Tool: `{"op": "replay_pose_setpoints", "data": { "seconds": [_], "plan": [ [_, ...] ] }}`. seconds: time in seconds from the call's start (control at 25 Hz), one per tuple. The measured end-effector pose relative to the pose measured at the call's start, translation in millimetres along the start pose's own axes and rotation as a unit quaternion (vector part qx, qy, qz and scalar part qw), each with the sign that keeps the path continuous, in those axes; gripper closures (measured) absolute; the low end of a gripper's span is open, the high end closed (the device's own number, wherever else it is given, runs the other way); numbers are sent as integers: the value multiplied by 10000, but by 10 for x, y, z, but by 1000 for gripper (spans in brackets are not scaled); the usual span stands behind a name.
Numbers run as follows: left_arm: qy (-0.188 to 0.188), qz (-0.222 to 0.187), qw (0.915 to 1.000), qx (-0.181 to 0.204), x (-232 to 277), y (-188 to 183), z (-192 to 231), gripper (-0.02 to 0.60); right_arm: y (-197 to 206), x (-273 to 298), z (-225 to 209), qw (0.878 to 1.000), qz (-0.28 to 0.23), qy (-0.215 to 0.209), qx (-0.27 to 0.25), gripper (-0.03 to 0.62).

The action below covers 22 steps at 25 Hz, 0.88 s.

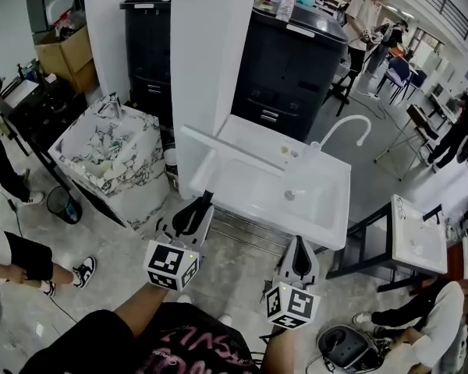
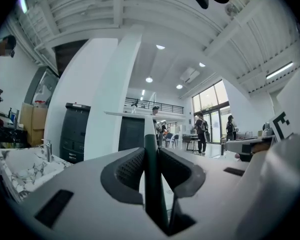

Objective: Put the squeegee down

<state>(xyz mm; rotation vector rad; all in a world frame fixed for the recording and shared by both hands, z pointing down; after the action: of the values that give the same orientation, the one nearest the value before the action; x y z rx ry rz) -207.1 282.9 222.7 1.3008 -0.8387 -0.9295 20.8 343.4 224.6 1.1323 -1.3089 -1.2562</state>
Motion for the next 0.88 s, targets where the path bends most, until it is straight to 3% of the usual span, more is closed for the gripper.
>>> {"op": "replay_pose_setpoints", "data": {
  "seconds": [0.52,0.88],
  "plan": [
    [384,34,9992,-46,42,95,309,486,121,65,395,9995,62,311,-2,574],
    [452,17,9990,-29,201,140,418,486,136,203,321,9983,-112,455,340,574]
  ]
}}
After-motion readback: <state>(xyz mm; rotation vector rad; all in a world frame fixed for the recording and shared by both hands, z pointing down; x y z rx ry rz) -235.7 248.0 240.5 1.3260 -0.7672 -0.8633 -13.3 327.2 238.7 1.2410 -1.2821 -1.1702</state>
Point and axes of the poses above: the fingertips, and each gripper's own axes: x forward along the fingers, z to its left, y out of its underside, the point moved 2 cm from there along -x, backward along the fingers, and after that the axes turned 4 degrees about -y, right-handed, at the moved point
